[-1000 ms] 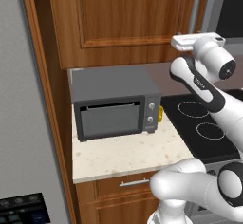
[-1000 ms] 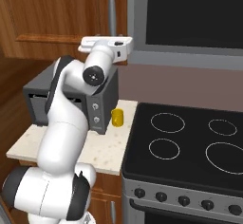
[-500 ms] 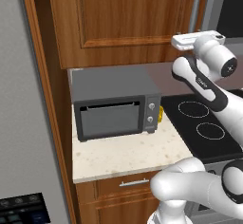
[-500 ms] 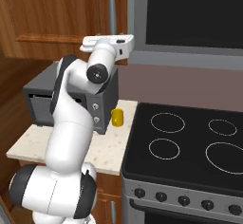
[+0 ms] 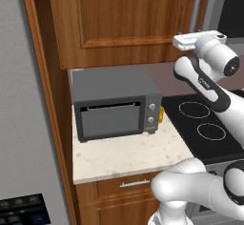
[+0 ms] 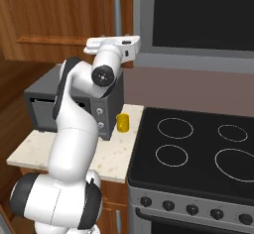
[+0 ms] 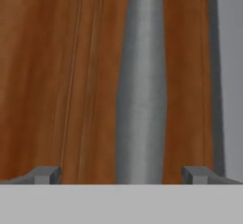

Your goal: Pick the bar soap and bar soap from the cabinet and place them on the counter.

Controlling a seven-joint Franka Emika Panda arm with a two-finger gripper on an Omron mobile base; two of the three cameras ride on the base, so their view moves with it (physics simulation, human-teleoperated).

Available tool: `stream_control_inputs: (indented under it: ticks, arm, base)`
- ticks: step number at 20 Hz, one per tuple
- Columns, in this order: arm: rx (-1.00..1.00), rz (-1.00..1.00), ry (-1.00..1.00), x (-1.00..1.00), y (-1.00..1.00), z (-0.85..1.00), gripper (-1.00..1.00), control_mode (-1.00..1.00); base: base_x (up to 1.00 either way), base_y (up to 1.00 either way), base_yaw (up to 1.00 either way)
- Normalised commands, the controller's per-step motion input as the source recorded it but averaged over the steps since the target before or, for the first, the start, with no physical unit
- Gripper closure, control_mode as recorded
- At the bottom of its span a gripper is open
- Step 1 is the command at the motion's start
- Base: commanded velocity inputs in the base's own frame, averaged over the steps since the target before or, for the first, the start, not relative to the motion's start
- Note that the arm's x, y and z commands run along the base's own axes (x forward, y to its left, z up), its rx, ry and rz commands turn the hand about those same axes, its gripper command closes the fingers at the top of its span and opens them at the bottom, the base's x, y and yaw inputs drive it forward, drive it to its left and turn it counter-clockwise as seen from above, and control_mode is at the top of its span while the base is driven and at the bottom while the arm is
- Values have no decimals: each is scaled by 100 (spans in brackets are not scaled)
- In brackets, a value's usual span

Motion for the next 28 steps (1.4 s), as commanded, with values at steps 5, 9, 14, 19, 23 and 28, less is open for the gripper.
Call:
stream_control_inputs:
  ticks: [5,9,14,19,23,28]
  arm:
    - [0,0,0,17,1,0,100,-100]
    - [0,0,0,17,0,0,100,-100]
    - [0,1,3,23,0,0,100,-100]
    - [0,3,6,26,-1,0,100,-100]
    - [0,3,4,20,-14,0,100,-100]
    - [0,2,3,20,-22,0,100,-100]
  base:
    - [0,0,0]
    - [0,0,0]
    - [0,0,0]
    - [0,0,0]
    - [0,0,0]
    - [0,0,0]
